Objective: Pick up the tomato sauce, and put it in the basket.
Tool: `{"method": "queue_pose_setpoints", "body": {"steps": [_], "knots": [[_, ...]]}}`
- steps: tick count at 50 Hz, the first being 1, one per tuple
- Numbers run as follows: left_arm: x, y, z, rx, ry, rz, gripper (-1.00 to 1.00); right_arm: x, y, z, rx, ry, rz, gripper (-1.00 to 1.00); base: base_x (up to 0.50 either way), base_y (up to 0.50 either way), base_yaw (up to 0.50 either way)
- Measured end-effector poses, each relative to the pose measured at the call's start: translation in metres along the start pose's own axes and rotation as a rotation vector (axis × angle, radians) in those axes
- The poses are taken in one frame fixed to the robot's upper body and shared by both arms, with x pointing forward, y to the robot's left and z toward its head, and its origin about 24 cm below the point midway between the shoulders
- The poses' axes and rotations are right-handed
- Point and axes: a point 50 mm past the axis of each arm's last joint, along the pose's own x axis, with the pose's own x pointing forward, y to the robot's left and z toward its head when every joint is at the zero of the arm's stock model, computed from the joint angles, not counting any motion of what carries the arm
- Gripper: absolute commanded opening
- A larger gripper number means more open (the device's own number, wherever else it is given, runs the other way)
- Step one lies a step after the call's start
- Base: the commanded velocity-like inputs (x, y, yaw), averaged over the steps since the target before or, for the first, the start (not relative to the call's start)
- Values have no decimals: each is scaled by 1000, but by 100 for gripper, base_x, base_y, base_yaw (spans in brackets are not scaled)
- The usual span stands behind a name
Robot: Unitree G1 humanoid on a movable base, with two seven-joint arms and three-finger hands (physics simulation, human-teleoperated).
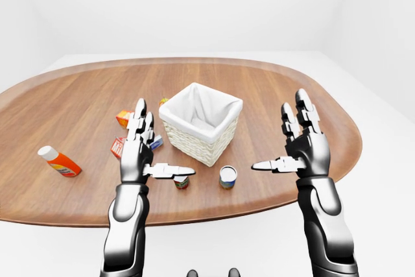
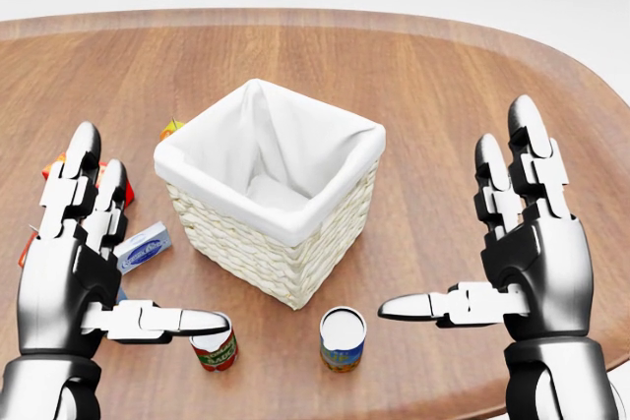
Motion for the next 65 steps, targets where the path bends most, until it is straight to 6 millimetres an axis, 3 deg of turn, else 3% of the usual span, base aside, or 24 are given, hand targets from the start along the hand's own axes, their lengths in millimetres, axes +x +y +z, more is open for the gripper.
{"method": "queue_pose_setpoints", "body": {"steps": [17,65], "knots": [[-1,-1,-2,1,11,-2,100,-2,0,3,17,-10,10,100,28,0,0],[-2,-1,1,16,-4,-5,100,-2,1,2,24,-8,7,100,3,0,0]]}}
